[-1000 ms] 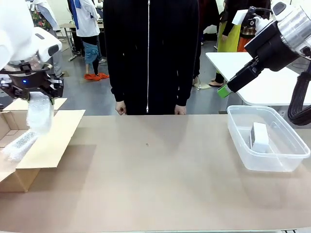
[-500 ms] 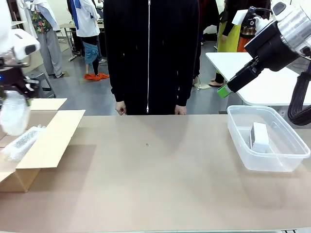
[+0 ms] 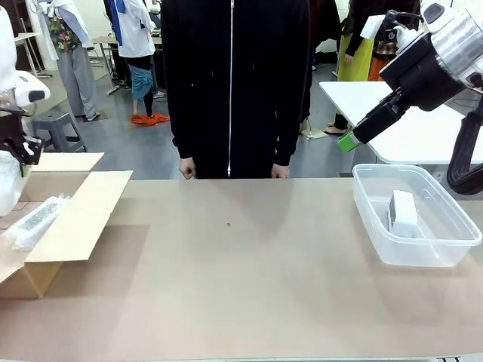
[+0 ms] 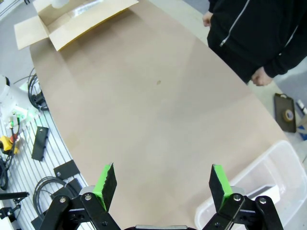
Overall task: Separate and place wrapped and unwrapped clocks.
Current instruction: If the picked Digital clock is wrapped, place it in the Package Box ; if not, place it in the Organizing box.
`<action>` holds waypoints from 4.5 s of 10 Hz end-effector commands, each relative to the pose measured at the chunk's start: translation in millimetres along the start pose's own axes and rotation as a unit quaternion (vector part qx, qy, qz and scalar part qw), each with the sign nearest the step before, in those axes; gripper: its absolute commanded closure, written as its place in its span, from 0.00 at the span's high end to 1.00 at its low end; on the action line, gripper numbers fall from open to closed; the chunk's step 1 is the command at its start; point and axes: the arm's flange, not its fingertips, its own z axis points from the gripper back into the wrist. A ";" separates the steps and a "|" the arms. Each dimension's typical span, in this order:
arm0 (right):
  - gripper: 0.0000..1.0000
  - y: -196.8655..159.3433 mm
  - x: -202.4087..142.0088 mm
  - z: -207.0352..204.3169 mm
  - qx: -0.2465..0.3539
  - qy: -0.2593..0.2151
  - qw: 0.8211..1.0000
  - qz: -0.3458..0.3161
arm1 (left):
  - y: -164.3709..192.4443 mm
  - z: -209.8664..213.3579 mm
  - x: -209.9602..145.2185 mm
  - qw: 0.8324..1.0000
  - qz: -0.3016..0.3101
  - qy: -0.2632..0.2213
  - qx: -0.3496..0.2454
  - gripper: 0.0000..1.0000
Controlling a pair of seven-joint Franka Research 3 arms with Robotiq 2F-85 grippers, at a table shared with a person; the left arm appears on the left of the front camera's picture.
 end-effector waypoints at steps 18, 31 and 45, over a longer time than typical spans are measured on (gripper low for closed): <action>1.00 -1.1 -0.4 -0.9 0.005 -0.002 1.000 0.003 | 25.2 -66.1 28.8 0.992 -0.051 0.106 -0.045 1.00; 1.00 -1.1 -0.4 -0.9 0.005 -0.002 1.000 0.003 | 80.5 29.0 -39.3 0.984 0.005 -0.026 -0.178 1.00; 1.00 -1.1 -0.4 -0.9 0.005 -0.002 1.000 0.003 | 86.8 39.2 -39.7 0.986 0.014 -0.025 -0.165 1.00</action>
